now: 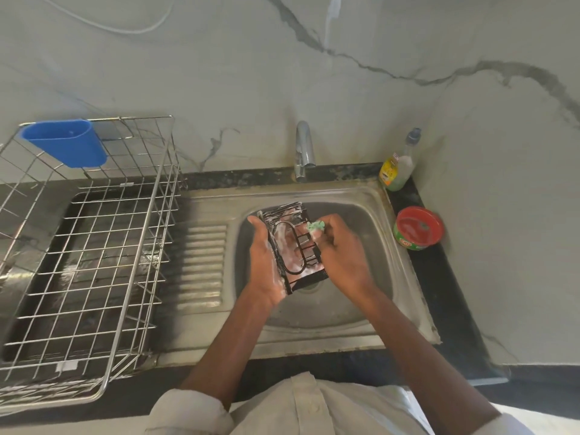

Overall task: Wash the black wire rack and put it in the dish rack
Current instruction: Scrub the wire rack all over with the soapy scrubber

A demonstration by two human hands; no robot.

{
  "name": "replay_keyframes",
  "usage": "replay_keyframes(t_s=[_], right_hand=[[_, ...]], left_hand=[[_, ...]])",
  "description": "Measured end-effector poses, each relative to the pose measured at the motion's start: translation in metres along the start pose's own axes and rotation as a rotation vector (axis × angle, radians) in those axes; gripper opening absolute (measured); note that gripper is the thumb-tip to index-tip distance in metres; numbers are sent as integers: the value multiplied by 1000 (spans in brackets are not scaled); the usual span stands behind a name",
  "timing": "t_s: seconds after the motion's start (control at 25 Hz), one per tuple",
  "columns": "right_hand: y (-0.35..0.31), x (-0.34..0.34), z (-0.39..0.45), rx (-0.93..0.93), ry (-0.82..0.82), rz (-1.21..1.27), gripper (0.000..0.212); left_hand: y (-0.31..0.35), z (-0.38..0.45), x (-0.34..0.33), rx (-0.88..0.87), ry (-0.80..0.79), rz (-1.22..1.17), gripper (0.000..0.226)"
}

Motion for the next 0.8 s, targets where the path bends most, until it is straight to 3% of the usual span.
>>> replay_keyframes(t_s=[0.2,0.32,0.48,0.64,0.8], right_hand=[[-19,23,-13,49,171,-236,17],[-44,16,6,183,109,-273,31],[-54,-18,-16,287,69,-531,34],[-40,-5,-30,249,153,-470,17],[-41,9,-17,206,243,-350,17]], left_hand=[[-2,4,4,4,-76,-40,107],[-7,-1,-8,39,-63,5,101],[0,-6,-14,3,-57,-4,89],[-1,-8,-13,19,-42,42,84],[-8,-1,2,62,20,49,95]])
Point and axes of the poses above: each hand's wrist, its own z-axis towards the middle knuckle, its own x-axis out of the back of the hand, y = z × x, the point moved 10 cm from there along z, towards the middle knuckle, and after that the axes turned 11 degrees about -y, right-handed, at the moved point
